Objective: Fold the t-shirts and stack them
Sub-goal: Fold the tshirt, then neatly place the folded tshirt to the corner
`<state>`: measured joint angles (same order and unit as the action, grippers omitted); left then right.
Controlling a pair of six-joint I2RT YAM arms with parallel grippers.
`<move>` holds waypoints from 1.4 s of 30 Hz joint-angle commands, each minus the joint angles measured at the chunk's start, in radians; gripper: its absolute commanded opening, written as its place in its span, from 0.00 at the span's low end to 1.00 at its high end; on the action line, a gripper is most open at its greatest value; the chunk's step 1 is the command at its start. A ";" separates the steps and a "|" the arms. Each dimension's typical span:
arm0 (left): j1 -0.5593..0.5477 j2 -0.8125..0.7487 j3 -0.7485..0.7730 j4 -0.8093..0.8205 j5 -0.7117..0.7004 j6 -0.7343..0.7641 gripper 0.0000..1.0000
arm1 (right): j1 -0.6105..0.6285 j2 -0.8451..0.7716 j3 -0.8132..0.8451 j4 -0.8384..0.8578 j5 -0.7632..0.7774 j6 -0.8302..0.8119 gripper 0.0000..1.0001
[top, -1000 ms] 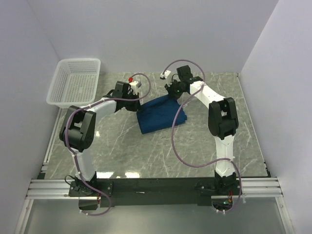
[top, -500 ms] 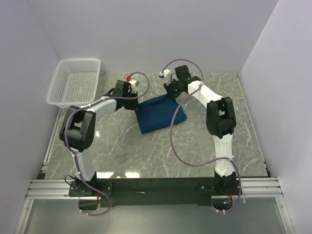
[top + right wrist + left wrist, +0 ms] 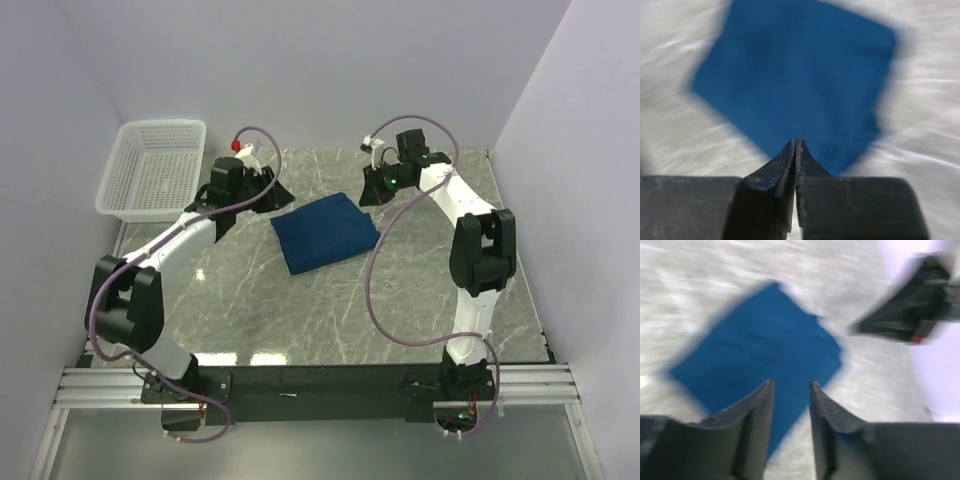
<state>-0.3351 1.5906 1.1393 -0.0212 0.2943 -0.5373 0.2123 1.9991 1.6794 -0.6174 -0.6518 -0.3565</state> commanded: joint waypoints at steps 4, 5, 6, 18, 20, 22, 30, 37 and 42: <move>-0.106 0.137 -0.113 0.326 0.397 -0.251 0.29 | 0.044 0.110 -0.029 -0.239 -0.473 -0.015 0.04; -0.117 0.178 -0.107 0.326 0.401 -0.260 0.27 | 0.044 0.116 -0.033 -0.216 -0.461 0.041 0.05; -0.125 0.195 -0.104 0.331 0.401 -0.265 0.27 | 0.044 0.134 -0.027 -0.203 -0.447 0.056 0.05; -0.130 0.336 -0.185 0.288 0.312 -0.250 0.25 | -0.028 0.268 -0.044 -0.123 -0.158 0.320 0.00; -0.130 0.353 -0.205 0.314 0.315 -0.260 0.25 | -0.057 0.277 -0.058 -0.125 -0.129 0.349 0.00; -0.130 0.365 -0.223 0.320 0.312 -0.265 0.25 | -0.074 0.303 -0.032 -0.159 -0.109 0.346 0.00; -0.105 0.335 -0.268 0.339 0.314 -0.260 0.29 | -0.088 0.293 -0.040 -0.176 -0.083 0.323 0.00; -0.102 0.038 -0.083 0.068 0.148 -0.025 0.44 | -0.096 0.061 -0.007 -0.237 -0.022 0.105 0.32; -0.102 -0.248 -0.123 -0.006 -0.116 0.086 0.54 | -0.097 -0.045 -0.089 -0.174 0.084 0.102 0.55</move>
<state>-0.4393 1.5227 1.0218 0.0452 0.3828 -0.5838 0.1257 2.0274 1.6272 -0.8303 -0.6765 -0.2092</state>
